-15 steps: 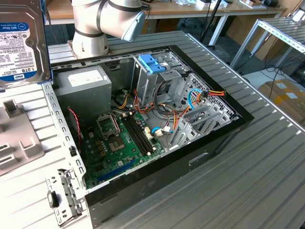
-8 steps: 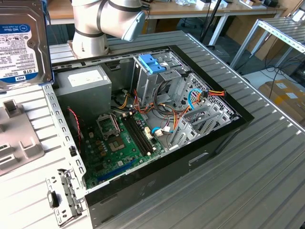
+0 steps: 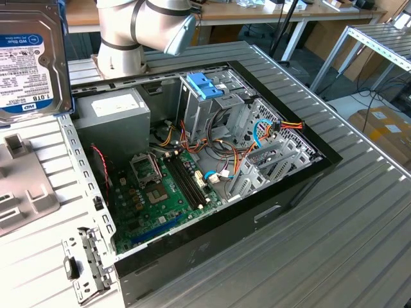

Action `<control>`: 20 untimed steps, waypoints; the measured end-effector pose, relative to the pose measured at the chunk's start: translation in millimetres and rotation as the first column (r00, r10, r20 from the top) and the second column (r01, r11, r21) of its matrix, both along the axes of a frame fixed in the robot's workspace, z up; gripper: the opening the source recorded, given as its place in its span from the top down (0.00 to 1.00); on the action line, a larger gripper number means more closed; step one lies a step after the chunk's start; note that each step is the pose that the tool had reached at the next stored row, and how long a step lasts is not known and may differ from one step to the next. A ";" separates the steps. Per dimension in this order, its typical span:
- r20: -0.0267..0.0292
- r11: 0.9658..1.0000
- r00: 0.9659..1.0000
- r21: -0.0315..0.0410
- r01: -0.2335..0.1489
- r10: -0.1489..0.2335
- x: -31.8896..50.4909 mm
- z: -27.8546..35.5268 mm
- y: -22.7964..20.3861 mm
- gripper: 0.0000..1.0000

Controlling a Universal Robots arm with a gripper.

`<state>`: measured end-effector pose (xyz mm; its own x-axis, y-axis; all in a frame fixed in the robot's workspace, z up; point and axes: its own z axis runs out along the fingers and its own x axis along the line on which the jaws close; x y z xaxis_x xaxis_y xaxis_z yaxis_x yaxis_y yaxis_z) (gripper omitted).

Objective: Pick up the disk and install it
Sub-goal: 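Pick up the disk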

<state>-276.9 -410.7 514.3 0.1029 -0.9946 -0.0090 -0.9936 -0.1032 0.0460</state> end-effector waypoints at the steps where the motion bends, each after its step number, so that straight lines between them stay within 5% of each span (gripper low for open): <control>1: 0.000 1.000 1.000 0.000 0.000 0.000 0.3 0.0 -0.6 0.63; 20: 0.000 1.000 1.000 0.000 0.000 0.000 7.4 -0.9 -11.5 0.63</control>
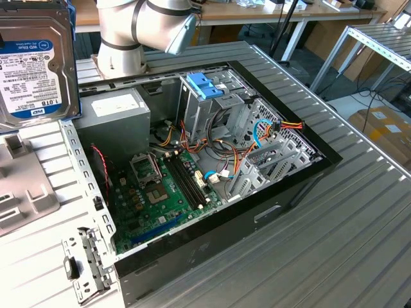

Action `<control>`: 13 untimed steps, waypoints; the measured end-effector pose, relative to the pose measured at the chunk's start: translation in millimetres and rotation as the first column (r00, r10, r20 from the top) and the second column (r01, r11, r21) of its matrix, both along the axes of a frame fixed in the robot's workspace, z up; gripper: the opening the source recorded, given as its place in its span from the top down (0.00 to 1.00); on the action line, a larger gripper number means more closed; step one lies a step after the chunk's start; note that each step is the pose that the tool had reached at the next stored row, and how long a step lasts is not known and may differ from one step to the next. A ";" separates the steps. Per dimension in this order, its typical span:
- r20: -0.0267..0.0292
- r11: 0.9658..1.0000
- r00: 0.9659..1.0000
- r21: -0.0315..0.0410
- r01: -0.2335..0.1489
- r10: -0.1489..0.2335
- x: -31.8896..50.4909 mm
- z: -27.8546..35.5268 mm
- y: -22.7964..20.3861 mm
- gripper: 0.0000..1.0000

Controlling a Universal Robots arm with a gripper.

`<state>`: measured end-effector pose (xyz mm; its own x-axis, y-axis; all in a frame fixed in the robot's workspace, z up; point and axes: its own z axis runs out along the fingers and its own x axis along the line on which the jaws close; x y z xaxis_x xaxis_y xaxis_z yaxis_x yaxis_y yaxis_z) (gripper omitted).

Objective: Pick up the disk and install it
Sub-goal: 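Pick up the disk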

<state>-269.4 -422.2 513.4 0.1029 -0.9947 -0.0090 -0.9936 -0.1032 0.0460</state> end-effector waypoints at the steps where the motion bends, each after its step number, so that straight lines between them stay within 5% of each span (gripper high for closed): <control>1: 0.000 1.000 1.000 0.000 0.000 0.000 0.2 0.0 -0.3 0.63; 13: 0.000 1.000 1.000 0.000 0.000 0.000 4.9 -0.6 -5.8 0.63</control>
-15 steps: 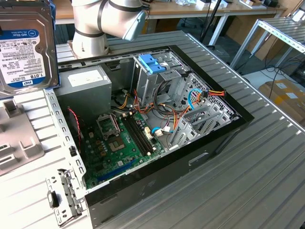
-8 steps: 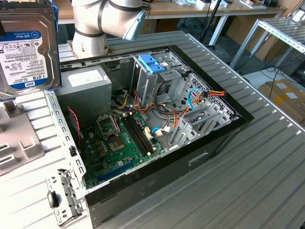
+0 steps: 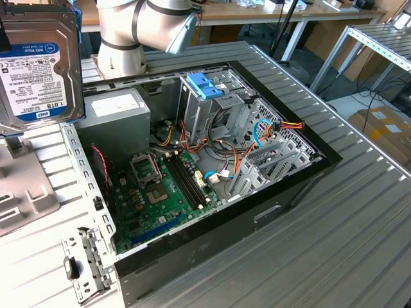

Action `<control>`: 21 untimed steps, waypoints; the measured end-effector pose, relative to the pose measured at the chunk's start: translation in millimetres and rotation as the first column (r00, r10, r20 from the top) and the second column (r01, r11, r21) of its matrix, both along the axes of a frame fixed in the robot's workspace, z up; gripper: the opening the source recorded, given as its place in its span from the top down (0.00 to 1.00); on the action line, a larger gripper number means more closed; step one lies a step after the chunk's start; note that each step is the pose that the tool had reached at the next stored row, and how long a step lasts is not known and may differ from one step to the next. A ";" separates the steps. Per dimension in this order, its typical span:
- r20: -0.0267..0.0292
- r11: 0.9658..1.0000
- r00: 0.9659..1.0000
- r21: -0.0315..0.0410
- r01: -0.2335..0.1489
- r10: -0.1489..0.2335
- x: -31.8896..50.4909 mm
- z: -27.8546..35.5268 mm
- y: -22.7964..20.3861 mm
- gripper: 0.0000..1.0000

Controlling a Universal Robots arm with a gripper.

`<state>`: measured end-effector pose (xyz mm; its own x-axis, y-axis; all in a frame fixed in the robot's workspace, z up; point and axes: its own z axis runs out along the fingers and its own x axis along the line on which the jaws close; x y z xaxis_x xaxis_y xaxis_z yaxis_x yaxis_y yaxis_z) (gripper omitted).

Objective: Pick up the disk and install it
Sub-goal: 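Pick up the disk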

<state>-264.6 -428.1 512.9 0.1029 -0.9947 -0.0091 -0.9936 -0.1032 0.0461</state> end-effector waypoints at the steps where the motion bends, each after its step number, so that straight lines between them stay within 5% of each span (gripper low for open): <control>1: 0.000 1.000 1.000 0.000 0.000 0.000 0.5 -0.1 -0.5 0.63; 21: 0.000 1.000 1.000 0.000 0.000 0.000 6.1 -0.9 -6.1 0.63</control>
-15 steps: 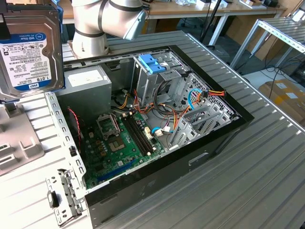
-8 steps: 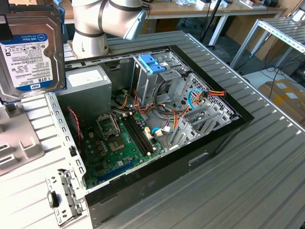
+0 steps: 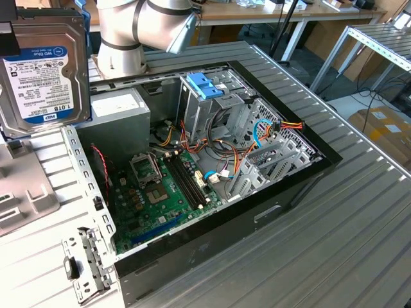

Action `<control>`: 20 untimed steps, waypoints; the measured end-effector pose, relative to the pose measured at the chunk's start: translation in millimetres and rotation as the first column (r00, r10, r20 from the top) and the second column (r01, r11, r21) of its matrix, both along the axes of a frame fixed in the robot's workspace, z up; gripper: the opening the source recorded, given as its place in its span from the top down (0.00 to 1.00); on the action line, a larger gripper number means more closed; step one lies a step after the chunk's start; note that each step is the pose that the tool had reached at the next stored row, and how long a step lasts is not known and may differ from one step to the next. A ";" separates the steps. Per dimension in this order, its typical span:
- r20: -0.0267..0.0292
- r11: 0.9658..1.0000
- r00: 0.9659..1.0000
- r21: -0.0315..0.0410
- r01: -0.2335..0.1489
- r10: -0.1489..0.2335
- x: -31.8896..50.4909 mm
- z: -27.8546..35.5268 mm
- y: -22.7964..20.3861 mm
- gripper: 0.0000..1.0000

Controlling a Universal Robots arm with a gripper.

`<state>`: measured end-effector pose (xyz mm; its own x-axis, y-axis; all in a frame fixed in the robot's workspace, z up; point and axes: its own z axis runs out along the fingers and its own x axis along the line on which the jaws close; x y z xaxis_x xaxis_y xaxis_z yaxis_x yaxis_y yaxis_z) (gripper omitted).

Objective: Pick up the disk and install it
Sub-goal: 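Pick up the disk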

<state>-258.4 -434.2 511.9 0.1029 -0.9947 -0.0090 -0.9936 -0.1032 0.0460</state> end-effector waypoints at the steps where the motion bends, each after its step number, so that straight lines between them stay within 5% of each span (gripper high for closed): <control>1: 0.000 1.000 1.000 0.000 0.000 0.000 0.4 0.0 -0.3 0.63; 20: 0.000 1.000 1.000 0.000 0.000 0.000 6.6 -1.0 -6.9 0.63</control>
<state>-251.8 -441.1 511.0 0.1028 -0.9947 -0.0089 -0.9936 -0.1031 0.0460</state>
